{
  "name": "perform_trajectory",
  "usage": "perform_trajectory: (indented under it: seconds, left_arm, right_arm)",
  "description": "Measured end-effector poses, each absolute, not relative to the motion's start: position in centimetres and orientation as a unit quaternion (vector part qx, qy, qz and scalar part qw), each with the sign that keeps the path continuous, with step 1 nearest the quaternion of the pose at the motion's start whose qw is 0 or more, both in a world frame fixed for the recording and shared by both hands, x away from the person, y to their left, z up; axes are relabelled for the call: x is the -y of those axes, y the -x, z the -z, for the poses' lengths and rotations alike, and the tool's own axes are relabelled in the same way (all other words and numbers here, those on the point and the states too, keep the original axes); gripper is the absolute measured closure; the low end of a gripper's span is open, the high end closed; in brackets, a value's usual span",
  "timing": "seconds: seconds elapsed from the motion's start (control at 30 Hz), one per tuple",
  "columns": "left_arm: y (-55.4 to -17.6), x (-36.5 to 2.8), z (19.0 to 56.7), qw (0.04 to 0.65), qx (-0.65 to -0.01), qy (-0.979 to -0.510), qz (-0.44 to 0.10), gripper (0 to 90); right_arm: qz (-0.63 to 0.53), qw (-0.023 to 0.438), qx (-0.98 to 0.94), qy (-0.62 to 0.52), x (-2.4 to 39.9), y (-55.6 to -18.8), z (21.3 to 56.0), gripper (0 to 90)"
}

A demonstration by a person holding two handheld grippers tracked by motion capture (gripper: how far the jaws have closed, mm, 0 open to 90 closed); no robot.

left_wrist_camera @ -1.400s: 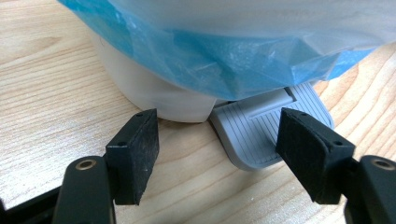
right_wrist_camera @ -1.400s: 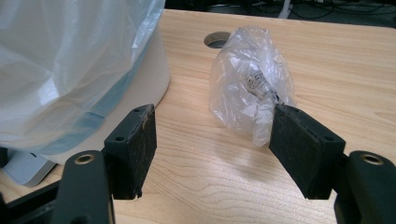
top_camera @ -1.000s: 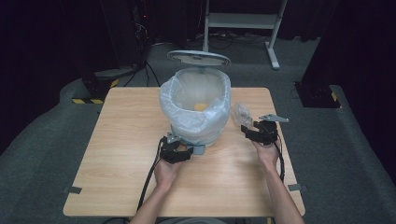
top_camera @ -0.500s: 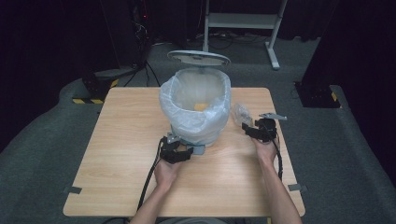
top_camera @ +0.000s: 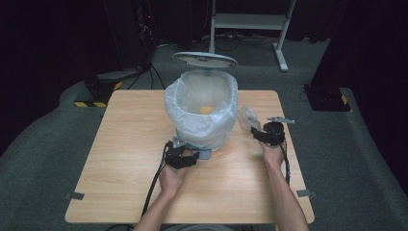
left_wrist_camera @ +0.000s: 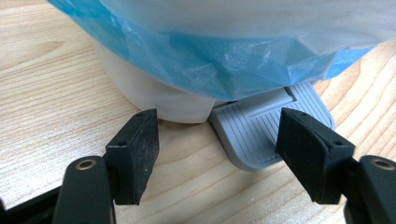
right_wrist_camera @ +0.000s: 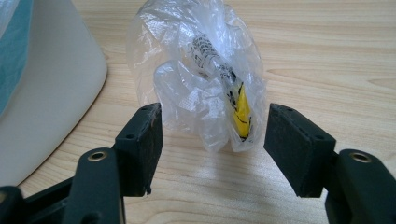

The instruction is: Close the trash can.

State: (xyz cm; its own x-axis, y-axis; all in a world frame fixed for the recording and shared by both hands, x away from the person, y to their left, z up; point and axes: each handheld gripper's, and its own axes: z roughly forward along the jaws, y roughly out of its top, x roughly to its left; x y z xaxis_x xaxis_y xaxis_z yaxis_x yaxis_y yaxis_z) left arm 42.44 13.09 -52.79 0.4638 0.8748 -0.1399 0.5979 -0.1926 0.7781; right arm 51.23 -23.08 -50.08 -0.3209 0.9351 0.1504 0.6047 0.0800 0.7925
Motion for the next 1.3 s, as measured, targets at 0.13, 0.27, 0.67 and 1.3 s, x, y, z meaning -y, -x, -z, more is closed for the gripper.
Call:
perform_trajectory:
  seconds: [0.13,0.27,0.67,1.3]
  left_arm:
    - [-42.45,-13.08,52.79,0.406,-0.489,-0.753,-0.171,30.0]
    - [-42.45,-13.07,52.8,0.406,-0.489,-0.753,-0.171,30.0]
    - [-42.45,-13.08,52.8,0.406,-0.489,-0.753,-0.171,30.0]
    - [-42.46,-13.1,52.8,0.406,-0.489,-0.753,-0.17,30.0]
  right_arm:
    - [-0.402,0.206,-0.708,-0.543,23.0,-51.32,50.21,37.6]
    - [-0.402,0.2,-0.709,-0.544,22.81,-51.37,50.36,35.6]
    - [-0.399,0.203,-0.711,-0.542,22.57,-51.43,50.49,43.6]
    - [-0.395,0.199,-0.716,-0.541,22.78,-51.31,50.51,89.1]
